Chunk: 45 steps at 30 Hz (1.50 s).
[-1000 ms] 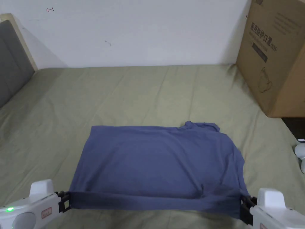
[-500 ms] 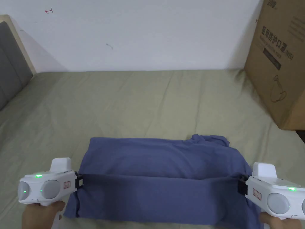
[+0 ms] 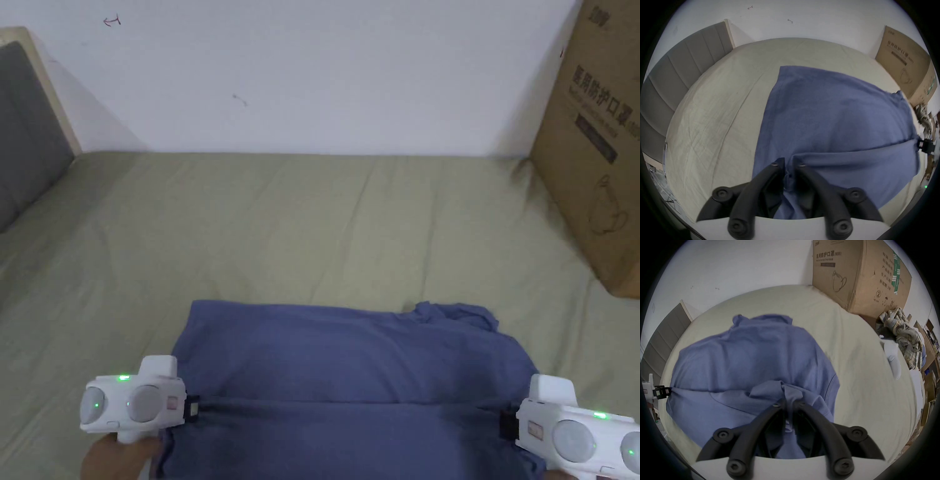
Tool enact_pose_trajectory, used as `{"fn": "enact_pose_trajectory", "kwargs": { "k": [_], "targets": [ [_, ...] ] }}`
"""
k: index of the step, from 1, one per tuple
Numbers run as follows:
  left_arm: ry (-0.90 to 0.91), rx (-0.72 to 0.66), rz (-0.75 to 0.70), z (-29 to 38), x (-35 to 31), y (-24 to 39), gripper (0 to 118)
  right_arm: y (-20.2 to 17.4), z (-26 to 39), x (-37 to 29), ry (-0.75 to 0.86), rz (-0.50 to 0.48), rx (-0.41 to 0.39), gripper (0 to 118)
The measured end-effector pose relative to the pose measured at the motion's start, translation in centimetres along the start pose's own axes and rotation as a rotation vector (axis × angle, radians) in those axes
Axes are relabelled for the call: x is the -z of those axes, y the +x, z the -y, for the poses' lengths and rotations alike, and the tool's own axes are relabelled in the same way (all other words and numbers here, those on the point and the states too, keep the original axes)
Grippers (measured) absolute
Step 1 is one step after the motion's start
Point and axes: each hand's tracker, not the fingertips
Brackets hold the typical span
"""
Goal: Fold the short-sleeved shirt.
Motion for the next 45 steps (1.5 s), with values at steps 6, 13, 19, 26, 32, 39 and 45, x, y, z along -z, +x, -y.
{"fn": "enact_pose_trajectory", "kwargs": {
  "k": [6, 13, 19, 26, 32, 39, 45],
  "targets": [
    [0.313, -0.089, 0.061, -0.2, -8.5, 1.2, 95, -0.9, -1.6, -9.5, 0.289, -0.051, -0.022, 71],
    [0.722, -0.026, 0.038, 1.6, -20.7, 3.4, 95, -2.9, -0.3, -22.7, 0.683, 0.026, -0.089, 71],
    [0.908, 0.013, 0.043, 5.0, -26.3, 5.1, 56, -3.3, 2.1, -28.0, 0.821, 0.065, -0.108, 54],
    [0.925, 0.074, 0.071, 7.0, -26.4, 6.2, 0, -2.9, 3.4, -29.2, 0.845, 0.037, -0.118, 0],
    [0.859, 0.107, 0.079, 7.0, -25.4, 5.5, 0, -2.9, 3.2, -29.2, 0.854, 0.033, -0.129, 0],
    [0.655, 0.147, 0.072, 6.1, -21.5, 2.2, 0, -3.0, 2.7, -28.7, 0.841, 0.024, -0.122, 0],
    [0.335, 0.062, 0.101, 5.3, -16.2, -0.9, 0, -3.5, 2.1, -27.2, 0.813, 0.018, -0.124, 0]
  ]
}}
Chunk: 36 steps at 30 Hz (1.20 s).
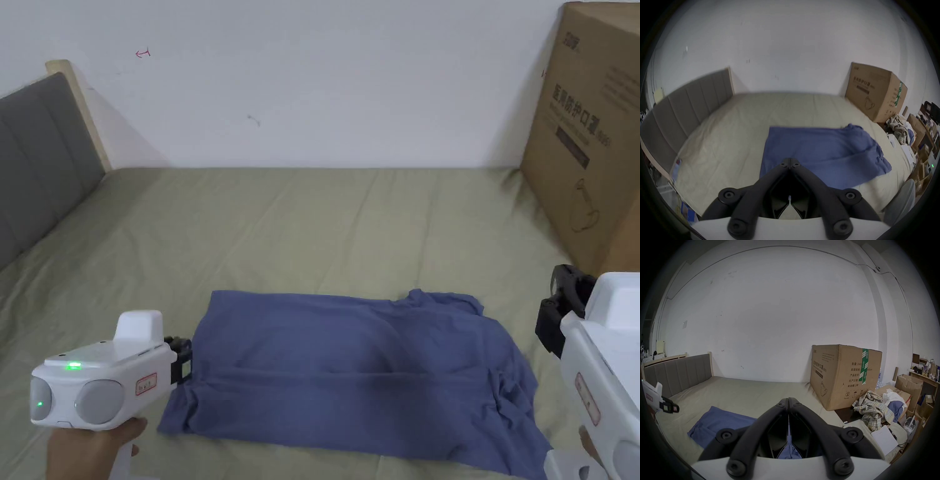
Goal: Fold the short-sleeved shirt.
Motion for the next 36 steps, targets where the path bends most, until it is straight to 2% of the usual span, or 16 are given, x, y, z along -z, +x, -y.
{"fn": "enact_pose_trajectory", "kwargs": {
  "k": [2, 4, 6, 8, 10, 15, 16, 17, 19, 21, 25, 28, 29, 31, 34, 36],
  "targets": [
    [-0.06, -0.034, -0.023, 1.0, 2.0, -1.2, 2, -0.2, 0.3, 0.5, -0.013, -0.003, 0.0, 0],
    [-0.138, -0.061, -0.044, 1.9, 3.3, -1.8, 16, -0.5, 0.7, 1.1, -0.028, -0.004, -0.001, 0],
    [-0.194, -0.096, -0.054, 2.8, 4.9, -2.6, 56, -0.7, 1.0, 1.7, -0.045, -0.005, -0.005, 0],
    [-0.234, -0.139, -0.065, 3.7, 6.6, -3.4, 87, -0.9, 1.4, 2.3, -0.063, -0.007, -0.01, 0],
    [-0.289, -0.136, -0.104, 4.3, 8.1, -3.5, 97, -1.0, 1.8, 2.9, -0.078, -0.009, -0.012, 0],
    [-0.319, -0.091, -0.119, 5.6, 11.9, -4.5, 95, -1.5, 2.6, 4.1, -0.116, -0.011, -0.021, 0],
    [-0.332, -0.081, -0.116, 5.2, 10.9, -3.7, 88, -1.6, 2.8, 4.2, -0.122, -0.011, -0.023, 0],
    [-0.347, -0.074, -0.105, 5.3, 11.1, -3.4, 75, -1.6, 2.9, 4.3, -0.127, -0.013, -0.027, 0],
    [-0.387, -0.08, -0.014, 5.8, 11.7, -3.2, 30, -1.4, 3.3, 4.5, -0.142, -0.011, -0.034, 0],
    [-0.392, -0.12, -0.013, 6.6, 13.7, -4.4, 6, -1.0, 3.8, 4.6, -0.165, -0.012, -0.022, 0],
    [-0.351, -0.082, -0.016, 6.3, 12.8, -4.2, 0, 1.1, 6.3, 5.8, -0.315, -0.005, 0.105, 4],
    [-0.303, -0.099, -0.004, 5.5, 11.0, -4.1, 0, 2.7, 10.5, 7.6, -0.517, 0.037, 0.156, 77],
    [-0.287, -0.109, 0.001, 5.3, 10.5, -4.0, 0, 3.0, 12.3, 8.1, -0.568, 0.035, 0.181, 94],
    [-0.276, -0.112, 0.007, 5.0, 9.9, -4.0, 0, 3.4, 15.8, 8.6, -0.632, 0.081, 0.221, 95],
    [-0.268, -0.102, 0.009, 4.9, 10.3, -4.1, 0, 3.5, 20.0, 9.3, -0.754, 0.096, 0.165, 92],
    [-0.264, -0.096, 0.008, 4.9, 9.9, -4.2, 0, 3.7, 22.0, 9.6, -0.806, 0.092, 0.186, 86]
  ]
}}
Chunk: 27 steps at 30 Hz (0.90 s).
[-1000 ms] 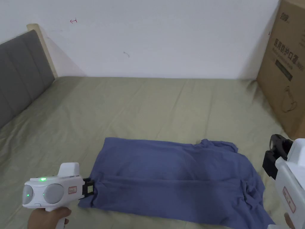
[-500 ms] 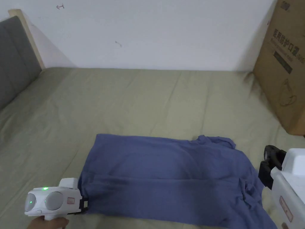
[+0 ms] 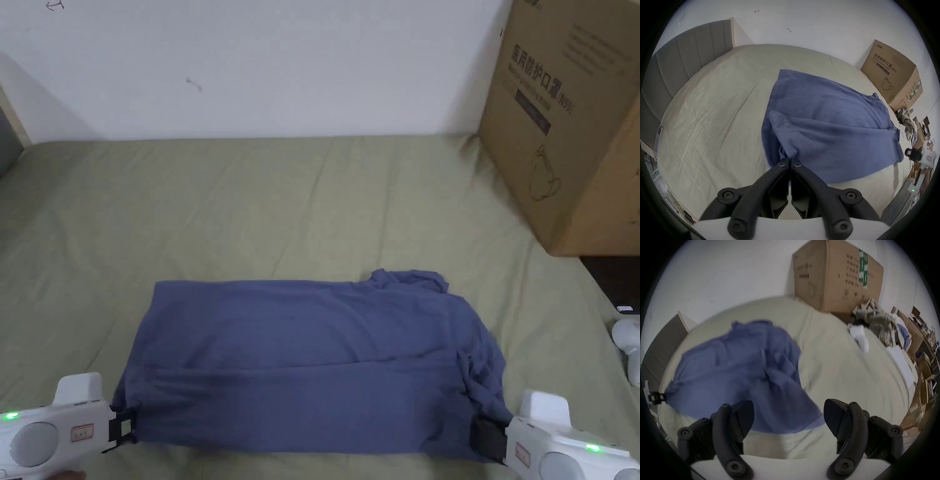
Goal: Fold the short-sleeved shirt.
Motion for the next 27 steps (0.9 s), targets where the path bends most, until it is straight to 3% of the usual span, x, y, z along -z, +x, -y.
{"fn": "enact_pose_trajectory", "kwargs": {
  "k": [2, 5, 7, 15, 23, 27],
  "targets": [
    [0.003, 0.001, 0.0, 0.1, -0.2, 0.0, 0, 0.6, 0.8, 1.2, -0.054, -0.011, 0.034, 70],
    [0.003, 0.002, -0.005, 0.0, -0.5, 0.0, 0, 0.8, 1.2, 1.7, -0.057, -0.034, 0.025, 13],
    [0.003, 0.0, -0.007, 0.2, -0.8, 0.1, 0, 0.9, 1.2, 1.1, -0.023, -0.084, 0.018, 10],
    [0.033, -0.017, -0.007, 1.0, -3.7, -0.2, 0, 1.4, -0.1, -4.3, 0.106, -0.116, -0.01, 9],
    [0.057, -0.037, 0.001, 4.4, -7.2, -1.4, 0, 3.9, 2.5, -8.2, 0.118, -0.181, 0.065, 9],
    [0.026, -0.025, -0.015, 7.3, -8.4, -1.3, 0, 4.6, 5.5, -8.8, 0.089, -0.164, 0.079, 9]
  ]
}}
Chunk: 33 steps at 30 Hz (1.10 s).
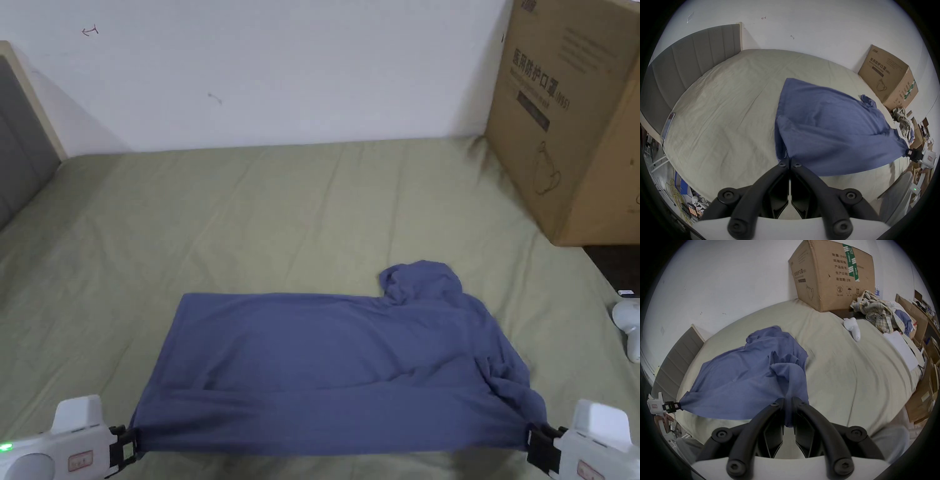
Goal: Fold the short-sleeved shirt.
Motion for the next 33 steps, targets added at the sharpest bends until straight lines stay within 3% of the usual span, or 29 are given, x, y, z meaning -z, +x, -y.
{"fn": "enact_pose_trajectory", "kwargs": {
  "k": [7, 12, 14, 16, 17, 19, 20, 25, 29, 31, 33],
  "targets": [
    [-0.133, -0.017, -0.061, 3.8, 4.2, -1.5, 0, 1.3, 4.4, 3.8, -0.138, 0.077, 0.029, 9],
    [-0.152, -0.075, -0.079, 3.1, 3.9, -0.7, 0, 0.6, 4.2, 3.7, -0.134, 0.095, 0.032, 10],
    [-0.17, -0.12, -0.077, 2.6, 4.0, -1.4, 5, 0.5, 3.5, 3.1, -0.129, 0.104, 0.029, 20],
    [-0.14, -0.169, -0.089, 1.9, 3.0, -1.1, 25, -0.5, 2.3, 1.7, -0.101, 0.142, 0.025, 49],
    [-0.109, -0.187, -0.078, 1.4, 1.6, -0.3, 52, -0.9, 1.4, 0.7, -0.052, 0.135, 0.007, 71],
    [-0.011, -0.209, -0.022, 0.1, -0.7, 0.8, 92, -2.1, -0.9, -1.9, 0.06, 0.087, -0.04, 82],
    [0.035, -0.203, -0.001, -0.9, -2.0, 1.5, 102, -2.9, -2.3, -3.3, 0.115, 0.071, -0.065, 82],
    [0.35, -0.09, 0.017, -4.7, -8.1, 5.4, 102, -7.5, -7.9, -10.4, 0.457, 0.046, -0.196, 82],
    [0.658, 0.033, -0.014, -5.9, -11.9, 9.2, 98, -10.1, -10.0, -13.9, 0.633, 0.017, -0.263, 82],
    [0.748, 0.099, -0.011, -6.1, -12.8, 10.5, 80, -11.1, -10.4, -14.5, 0.68, 0.043, -0.274, 79],
    [0.797, 0.13, -0.025, -6.2, -13.1, 11.7, 36, -11.7, -10.4, -14.9, 0.714, 0.032, -0.288, 64]
  ]
}}
